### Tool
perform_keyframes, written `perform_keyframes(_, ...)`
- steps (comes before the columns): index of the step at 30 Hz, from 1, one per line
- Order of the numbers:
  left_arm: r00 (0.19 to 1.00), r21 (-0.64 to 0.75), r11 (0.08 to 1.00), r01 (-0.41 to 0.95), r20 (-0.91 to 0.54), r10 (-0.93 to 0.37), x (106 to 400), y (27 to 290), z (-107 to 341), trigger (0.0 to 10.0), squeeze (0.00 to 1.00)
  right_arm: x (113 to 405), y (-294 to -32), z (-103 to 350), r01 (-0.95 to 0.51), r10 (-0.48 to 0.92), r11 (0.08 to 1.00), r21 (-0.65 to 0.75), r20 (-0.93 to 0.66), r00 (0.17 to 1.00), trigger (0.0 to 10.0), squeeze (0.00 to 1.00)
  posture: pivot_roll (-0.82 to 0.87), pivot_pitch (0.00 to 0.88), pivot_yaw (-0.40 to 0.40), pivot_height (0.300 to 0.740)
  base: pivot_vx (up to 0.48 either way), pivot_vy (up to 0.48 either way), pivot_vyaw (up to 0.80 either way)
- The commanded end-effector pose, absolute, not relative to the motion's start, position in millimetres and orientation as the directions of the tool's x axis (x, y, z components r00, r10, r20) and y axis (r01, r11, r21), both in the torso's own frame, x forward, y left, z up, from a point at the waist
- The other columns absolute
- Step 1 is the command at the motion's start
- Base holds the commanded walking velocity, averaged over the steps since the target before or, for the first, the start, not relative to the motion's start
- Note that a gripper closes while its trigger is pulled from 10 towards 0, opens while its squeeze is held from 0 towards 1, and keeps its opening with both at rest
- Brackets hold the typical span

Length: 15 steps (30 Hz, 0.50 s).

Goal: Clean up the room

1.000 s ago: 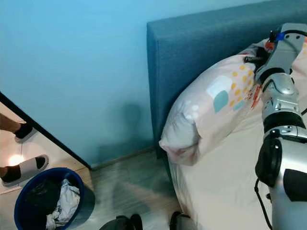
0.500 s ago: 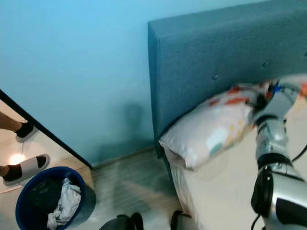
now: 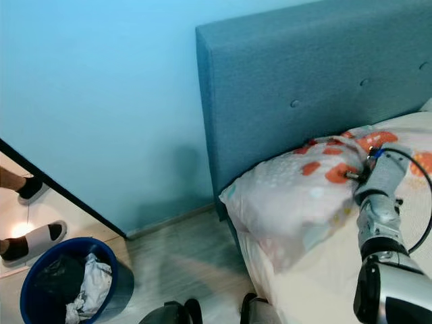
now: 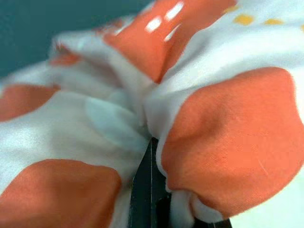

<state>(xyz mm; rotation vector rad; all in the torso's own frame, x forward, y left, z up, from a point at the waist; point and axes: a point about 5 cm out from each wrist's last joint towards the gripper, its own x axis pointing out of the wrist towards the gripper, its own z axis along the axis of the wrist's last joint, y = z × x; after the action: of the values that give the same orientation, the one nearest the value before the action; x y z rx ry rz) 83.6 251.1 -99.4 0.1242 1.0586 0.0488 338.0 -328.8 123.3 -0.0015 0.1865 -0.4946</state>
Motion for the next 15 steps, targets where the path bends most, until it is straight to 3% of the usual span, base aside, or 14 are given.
perform_keyframes(1, 0.446, 0.129, 0.992, 0.012, -0.888, 0.11, 66.9, 256.1, -101.5, 10.0, 0.0, 329.5, -328.3, 105.0, 0.486, -0.485, 0.872, -0.066, -0.258, 0.836, 10.0, 0.0, 0.05, 0.347, 0.02, 0.74, 0.0, 0.0, 0.0)
perform_keyframes(6, 0.442, 0.137, 0.991, -0.005, -0.888, 0.125, 64.8, 256.9, -101.7, 10.0, 0.0, 310.4, -328.3, 72.5, 0.525, -0.539, 0.836, -0.158, -0.415, 0.733, 10.0, 0.0, 0.06, 0.353, 0.022, 0.74, 0.0, 0.0, 0.0)
perform_keyframes(14, 0.436, 0.135, 0.99, -0.048, -0.889, 0.142, 62.9, 256.8, -102.4, 10.0, 0.0, 307.4, -336.7, 77.0, 0.531, -0.61, 0.792, -0.3, -0.374, 0.698, 10.0, 0.0, 0.06, 0.35, 0.02, 0.74, 0.0, 0.0, 0.0)
perform_keyframes(15, 0.439, 0.135, 0.988, -0.07, -0.885, 0.152, 62.9, 256.8, -102.4, 10.0, 0.0, 306.3, -338.9, 77.4, 0.541, -0.621, 0.784, -0.304, -0.375, 0.688, 10.0, 1.0, 0.06, 0.346, 0.017, 0.74, 0.0, 0.0, 0.0)
